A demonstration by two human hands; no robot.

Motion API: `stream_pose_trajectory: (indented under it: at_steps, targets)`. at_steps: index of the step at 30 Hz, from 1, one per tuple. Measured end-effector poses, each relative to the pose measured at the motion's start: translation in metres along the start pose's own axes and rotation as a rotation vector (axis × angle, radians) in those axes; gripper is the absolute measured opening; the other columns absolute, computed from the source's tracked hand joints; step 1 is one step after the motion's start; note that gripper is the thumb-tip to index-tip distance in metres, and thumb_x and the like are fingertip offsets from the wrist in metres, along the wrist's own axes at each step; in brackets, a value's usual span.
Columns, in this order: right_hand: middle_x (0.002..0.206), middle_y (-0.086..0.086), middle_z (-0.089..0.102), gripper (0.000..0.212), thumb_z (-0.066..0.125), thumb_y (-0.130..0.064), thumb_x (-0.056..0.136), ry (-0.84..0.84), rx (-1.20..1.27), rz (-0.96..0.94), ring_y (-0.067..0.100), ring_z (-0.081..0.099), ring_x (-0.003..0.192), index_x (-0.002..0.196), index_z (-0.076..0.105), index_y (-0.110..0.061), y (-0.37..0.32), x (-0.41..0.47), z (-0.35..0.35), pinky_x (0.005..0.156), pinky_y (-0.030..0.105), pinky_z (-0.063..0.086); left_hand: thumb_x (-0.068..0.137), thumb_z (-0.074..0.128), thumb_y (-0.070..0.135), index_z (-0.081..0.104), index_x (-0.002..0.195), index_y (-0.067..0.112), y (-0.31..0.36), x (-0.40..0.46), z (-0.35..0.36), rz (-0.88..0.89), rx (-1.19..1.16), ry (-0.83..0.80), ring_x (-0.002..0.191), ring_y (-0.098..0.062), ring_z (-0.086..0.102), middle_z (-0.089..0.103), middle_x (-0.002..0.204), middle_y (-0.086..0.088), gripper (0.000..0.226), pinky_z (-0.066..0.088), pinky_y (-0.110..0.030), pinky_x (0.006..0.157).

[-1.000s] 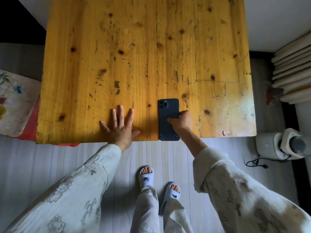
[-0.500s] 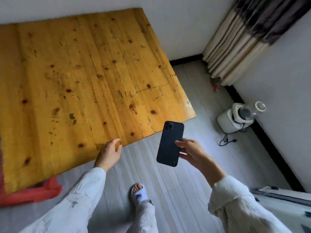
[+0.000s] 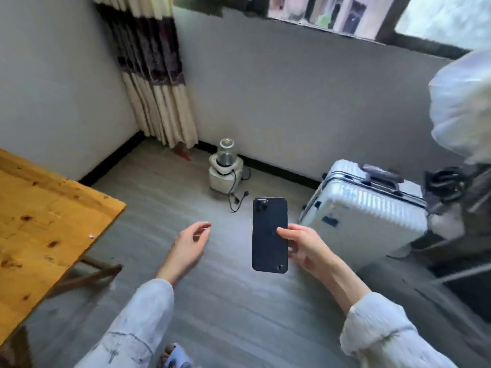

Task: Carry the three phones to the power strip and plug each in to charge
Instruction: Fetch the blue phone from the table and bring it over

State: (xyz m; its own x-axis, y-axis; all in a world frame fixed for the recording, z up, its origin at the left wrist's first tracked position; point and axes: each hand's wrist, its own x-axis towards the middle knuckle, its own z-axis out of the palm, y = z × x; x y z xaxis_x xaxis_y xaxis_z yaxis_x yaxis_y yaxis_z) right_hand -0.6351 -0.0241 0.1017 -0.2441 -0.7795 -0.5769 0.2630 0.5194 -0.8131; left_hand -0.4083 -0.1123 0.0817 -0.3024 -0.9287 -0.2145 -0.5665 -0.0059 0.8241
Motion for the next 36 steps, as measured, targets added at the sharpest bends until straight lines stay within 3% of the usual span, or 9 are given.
stream_pose_trajectory:
  at_steps: [3, 8, 12, 19, 24, 29, 34, 36]
  targets:
    - [0.093, 0.005, 0.072, 0.014, 0.059, -0.012, 0.086, 0.165, 0.090, -0.054, 0.017, 0.066, 0.083, 0.097, 0.067, -0.009, 0.007, -0.048, -0.094, 0.070, 0.028, 0.053, 0.090, 0.052, 0.014, 0.062, 0.111, 0.010, 0.075, -0.007, 0.079, 0.202, 0.069, -0.112, 0.087, -0.012, 0.058, 0.068, 0.104, -0.007, 0.024, 0.040, -0.015, 0.080]
    - [0.111, 0.011, 0.067, 0.025, 0.054, -0.013, 0.090, 0.447, 0.263, -0.134, 0.025, 0.062, 0.103, 0.112, 0.062, -0.005, 0.029, -0.133, -0.237, 0.093, 0.040, 0.047, 0.090, 0.052, 0.014, 0.061, 0.110, 0.013, 0.192, -0.033, 0.215, 0.532, 0.156, -0.374, 0.089, -0.014, 0.061, 0.067, 0.102, 0.000, 0.022, 0.048, -0.028, 0.086]
    - [0.111, 0.012, 0.066, 0.026, 0.053, -0.012, 0.091, 0.644, 0.413, -0.168, 0.028, 0.061, 0.103, 0.114, 0.059, -0.003, 0.052, -0.188, -0.308, 0.085, 0.037, 0.049, 0.091, 0.050, 0.018, 0.060, 0.113, 0.013, 0.249, -0.052, 0.299, 0.696, 0.196, -0.534, 0.092, -0.012, 0.061, 0.066, 0.106, 0.001, 0.024, 0.049, -0.031, 0.088]
    - [0.087, 0.012, 0.064, 0.014, 0.053, -0.006, 0.088, 1.115, 0.714, -0.206, 0.021, 0.057, 0.070, 0.101, 0.058, -0.003, 0.128, -0.306, -0.474, 0.063, 0.029, 0.039, 0.092, 0.050, 0.019, 0.060, 0.113, 0.015, 0.368, -0.136, 0.517, 0.902, 0.203, -0.892, 0.092, -0.011, 0.059, 0.066, 0.106, -0.001, 0.024, 0.043, -0.022, 0.080]
    - [0.082, 0.009, 0.064, 0.006, 0.053, -0.005, 0.088, 1.305, 0.863, -0.222, 0.020, 0.056, 0.068, 0.086, 0.059, -0.007, 0.166, -0.366, -0.575, 0.062, 0.028, 0.038, 0.091, 0.051, 0.017, 0.061, 0.114, 0.010, 0.423, -0.193, 0.650, 0.992, 0.244, -1.044, 0.097, -0.012, 0.061, 0.067, 0.111, -0.005, 0.026, 0.044, -0.021, 0.085]
    - [0.094, 0.013, 0.065, 0.022, 0.055, -0.007, 0.087, 1.444, 0.992, -0.252, 0.021, 0.061, 0.075, 0.107, 0.061, 0.002, 0.213, -0.436, -0.655, 0.064, 0.027, 0.045, 0.092, 0.050, 0.016, 0.061, 0.112, 0.011, 0.473, -0.274, 0.766, 1.093, 0.328, -1.239, 0.097, -0.023, 0.064, 0.069, 0.105, -0.009, 0.024, 0.047, -0.029, 0.085]
    - [0.079, 0.005, 0.067, 0.010, 0.055, -0.006, 0.087, 1.593, 1.107, -0.260, 0.014, 0.063, 0.064, 0.083, 0.064, -0.009, 0.274, -0.514, -0.732, 0.059, 0.024, 0.047, 0.090, 0.053, 0.015, 0.064, 0.111, 0.010, 0.499, -0.374, 0.872, 1.185, 0.381, -1.371, 0.100, -0.025, 0.065, 0.069, 0.108, -0.010, 0.024, 0.049, -0.032, 0.089]
    - [0.081, 0.006, 0.067, 0.009, 0.056, -0.006, 0.087, 1.620, 1.135, -0.271, 0.017, 0.063, 0.068, 0.084, 0.064, -0.009, 0.301, -0.548, -0.765, 0.062, 0.026, 0.047, 0.090, 0.053, 0.014, 0.065, 0.109, 0.011, 0.505, -0.415, 0.915, 1.202, 0.401, -1.394, 0.097, -0.025, 0.066, 0.070, 0.106, -0.011, 0.022, 0.049, -0.032, 0.089]
